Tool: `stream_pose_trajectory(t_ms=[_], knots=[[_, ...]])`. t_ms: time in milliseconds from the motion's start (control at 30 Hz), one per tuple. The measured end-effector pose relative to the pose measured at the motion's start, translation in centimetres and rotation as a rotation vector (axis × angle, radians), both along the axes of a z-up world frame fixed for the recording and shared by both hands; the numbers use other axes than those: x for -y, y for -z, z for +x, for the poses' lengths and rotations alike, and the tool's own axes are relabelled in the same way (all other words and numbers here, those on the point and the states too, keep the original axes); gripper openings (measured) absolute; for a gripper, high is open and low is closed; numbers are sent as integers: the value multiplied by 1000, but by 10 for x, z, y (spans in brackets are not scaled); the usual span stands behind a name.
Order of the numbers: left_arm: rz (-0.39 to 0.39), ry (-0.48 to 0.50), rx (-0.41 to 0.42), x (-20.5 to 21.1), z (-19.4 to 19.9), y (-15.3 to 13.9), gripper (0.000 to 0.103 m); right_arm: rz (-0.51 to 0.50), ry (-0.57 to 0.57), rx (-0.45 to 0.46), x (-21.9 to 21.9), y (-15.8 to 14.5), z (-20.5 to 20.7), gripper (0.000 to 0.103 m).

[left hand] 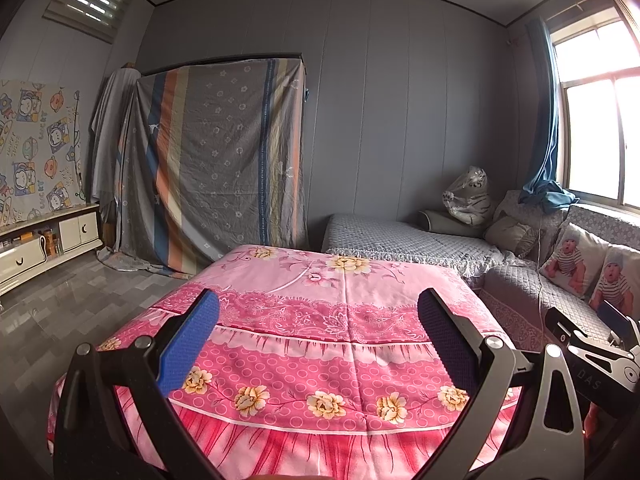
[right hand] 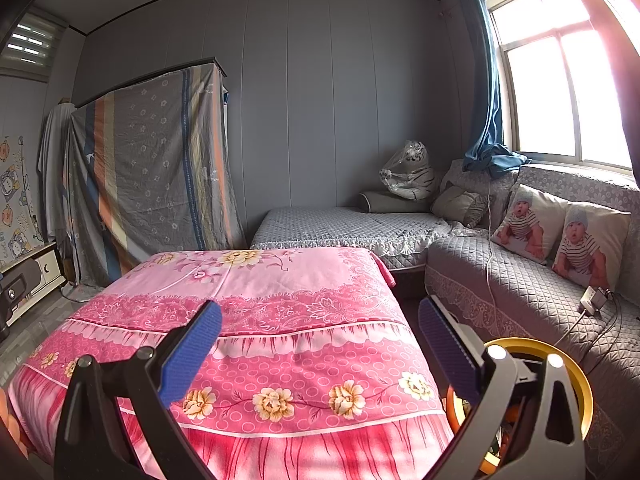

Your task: Collect trash

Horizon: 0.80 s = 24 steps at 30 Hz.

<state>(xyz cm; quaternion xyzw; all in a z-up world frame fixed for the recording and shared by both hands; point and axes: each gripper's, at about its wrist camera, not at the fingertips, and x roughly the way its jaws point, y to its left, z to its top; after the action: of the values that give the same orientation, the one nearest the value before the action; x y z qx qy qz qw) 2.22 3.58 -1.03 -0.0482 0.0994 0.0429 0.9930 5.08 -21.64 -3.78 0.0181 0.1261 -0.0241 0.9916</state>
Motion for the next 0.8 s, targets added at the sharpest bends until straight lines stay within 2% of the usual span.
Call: stream_pose_trajectory(t_ms=[800], knots=[[6, 18, -8, 0, 5, 6, 95, 6, 1, -14, 4, 2, 1, 95]])
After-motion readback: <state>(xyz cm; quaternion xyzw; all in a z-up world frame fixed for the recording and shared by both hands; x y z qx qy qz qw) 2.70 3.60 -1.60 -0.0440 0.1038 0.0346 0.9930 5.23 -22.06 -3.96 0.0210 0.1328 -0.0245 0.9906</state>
